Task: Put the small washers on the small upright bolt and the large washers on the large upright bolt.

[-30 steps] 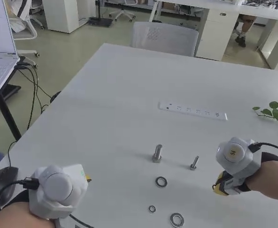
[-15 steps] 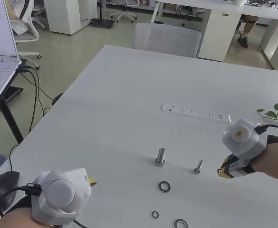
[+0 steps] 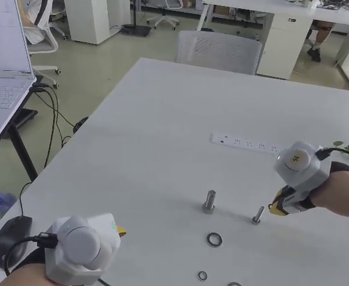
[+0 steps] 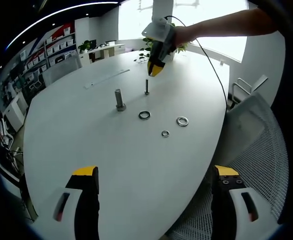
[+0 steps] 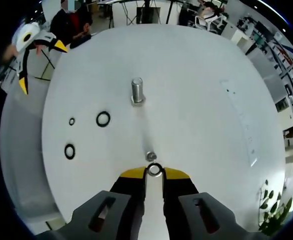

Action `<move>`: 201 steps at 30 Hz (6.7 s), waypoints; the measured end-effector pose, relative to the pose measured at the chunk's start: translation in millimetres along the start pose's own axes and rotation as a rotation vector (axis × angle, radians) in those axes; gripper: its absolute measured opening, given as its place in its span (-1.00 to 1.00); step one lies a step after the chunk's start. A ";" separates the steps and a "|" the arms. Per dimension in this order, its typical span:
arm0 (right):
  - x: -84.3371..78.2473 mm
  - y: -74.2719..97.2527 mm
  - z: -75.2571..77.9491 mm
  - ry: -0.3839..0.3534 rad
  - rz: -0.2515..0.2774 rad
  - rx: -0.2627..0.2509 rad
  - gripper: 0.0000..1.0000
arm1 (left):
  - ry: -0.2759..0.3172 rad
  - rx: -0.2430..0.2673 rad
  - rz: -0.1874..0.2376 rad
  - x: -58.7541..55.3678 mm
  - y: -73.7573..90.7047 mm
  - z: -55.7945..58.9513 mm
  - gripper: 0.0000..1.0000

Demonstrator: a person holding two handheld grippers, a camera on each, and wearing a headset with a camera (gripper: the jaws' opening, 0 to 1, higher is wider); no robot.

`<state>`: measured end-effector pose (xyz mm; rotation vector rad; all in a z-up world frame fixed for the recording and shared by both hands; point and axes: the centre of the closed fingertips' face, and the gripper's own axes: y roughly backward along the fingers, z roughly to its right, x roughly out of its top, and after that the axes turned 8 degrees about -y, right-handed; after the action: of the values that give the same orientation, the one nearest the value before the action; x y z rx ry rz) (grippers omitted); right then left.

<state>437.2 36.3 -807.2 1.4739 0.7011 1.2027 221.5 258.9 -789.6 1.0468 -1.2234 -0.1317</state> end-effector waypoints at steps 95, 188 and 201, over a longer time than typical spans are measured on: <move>-1.6 -46.5 -15.5 0.046 -0.060 0.076 -0.60 | 0.096 0.001 0.036 -5.4 -1.1 -9.1 0.76; 29.6 -68.3 -195.3 0.243 0.002 0.183 -0.32 | 0.018 0.010 0.093 10.5 17.9 5.3 0.79; 28.9 -69.7 -198.0 0.221 -0.005 0.178 -0.39 | -0.012 -0.006 0.074 7.0 16.3 4.6 0.64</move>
<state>273.8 151.5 -877.4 1.4954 0.9819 1.3402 213.5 261.0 -773.2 0.9956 -1.2704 -0.0838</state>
